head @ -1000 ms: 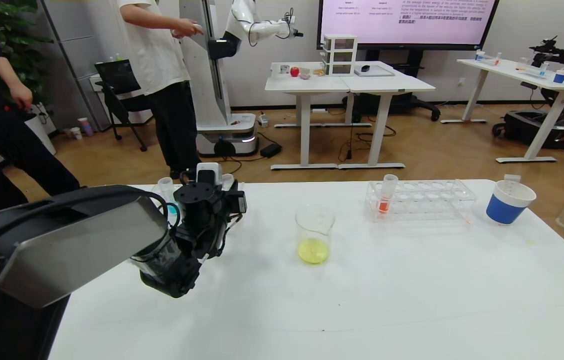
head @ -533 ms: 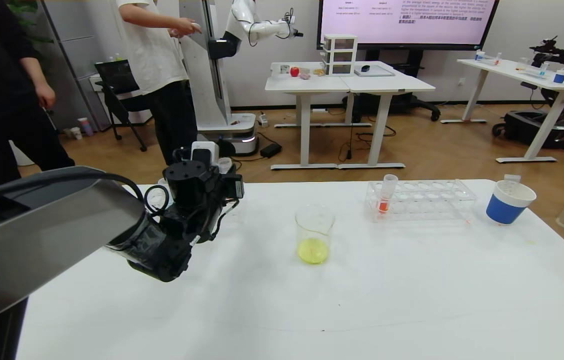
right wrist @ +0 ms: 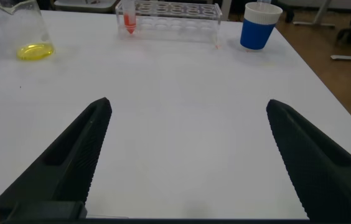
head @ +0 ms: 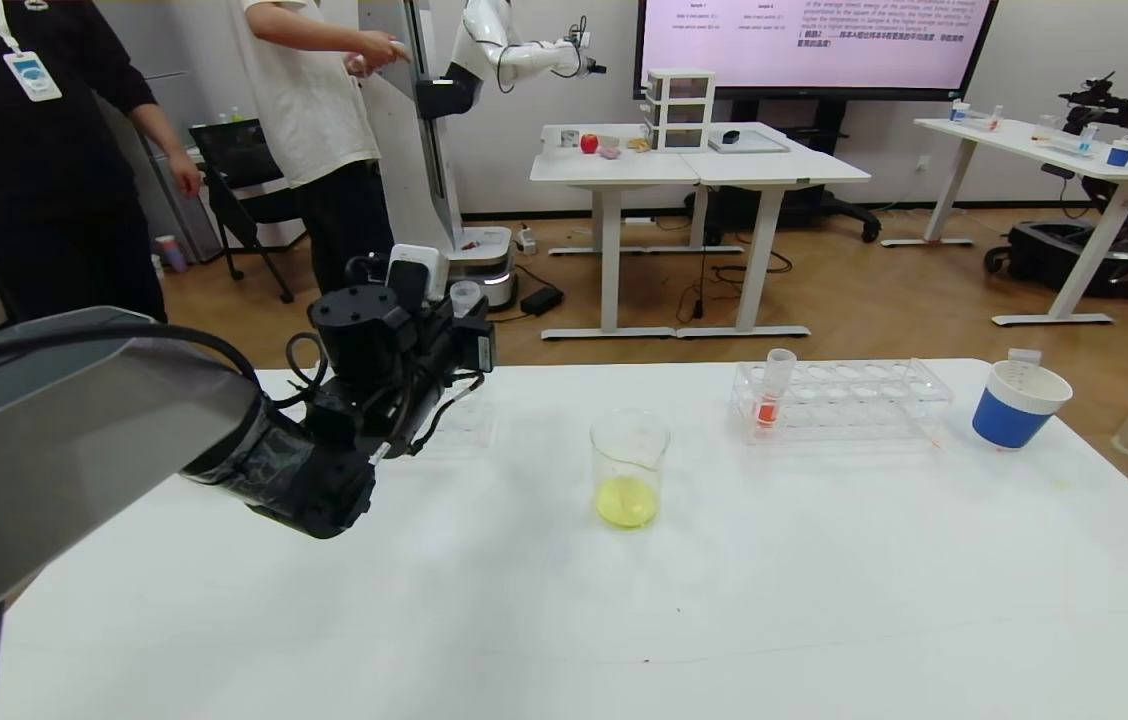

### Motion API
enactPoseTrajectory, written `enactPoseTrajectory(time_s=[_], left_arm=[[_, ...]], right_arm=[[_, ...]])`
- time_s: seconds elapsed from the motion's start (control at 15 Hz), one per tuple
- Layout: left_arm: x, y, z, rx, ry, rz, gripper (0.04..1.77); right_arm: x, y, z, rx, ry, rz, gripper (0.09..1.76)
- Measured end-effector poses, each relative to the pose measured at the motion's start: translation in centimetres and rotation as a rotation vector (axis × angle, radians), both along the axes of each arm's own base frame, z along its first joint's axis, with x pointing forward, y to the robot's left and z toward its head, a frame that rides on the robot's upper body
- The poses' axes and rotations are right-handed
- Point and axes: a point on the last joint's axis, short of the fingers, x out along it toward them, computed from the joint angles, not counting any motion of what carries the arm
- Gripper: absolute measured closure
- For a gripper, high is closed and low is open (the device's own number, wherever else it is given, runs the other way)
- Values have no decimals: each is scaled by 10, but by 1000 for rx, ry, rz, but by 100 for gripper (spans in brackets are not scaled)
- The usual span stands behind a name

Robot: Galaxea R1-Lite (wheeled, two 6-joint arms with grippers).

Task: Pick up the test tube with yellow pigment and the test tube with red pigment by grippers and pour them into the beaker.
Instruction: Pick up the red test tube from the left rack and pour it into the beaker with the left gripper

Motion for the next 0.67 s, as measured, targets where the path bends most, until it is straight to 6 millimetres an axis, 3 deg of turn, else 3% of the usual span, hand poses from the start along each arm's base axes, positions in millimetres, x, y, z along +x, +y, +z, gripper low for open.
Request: enactPoseTrajectory(time_s=[0.33, 0.67], left_arm=[[-10, -20, 13, 153, -89, -380, 131], [-18, -33, 15, 377, -275, -580, 131]], right_arm=[[0, 0, 0, 0, 0, 0, 11], [0, 0, 0, 0, 0, 0, 11]])
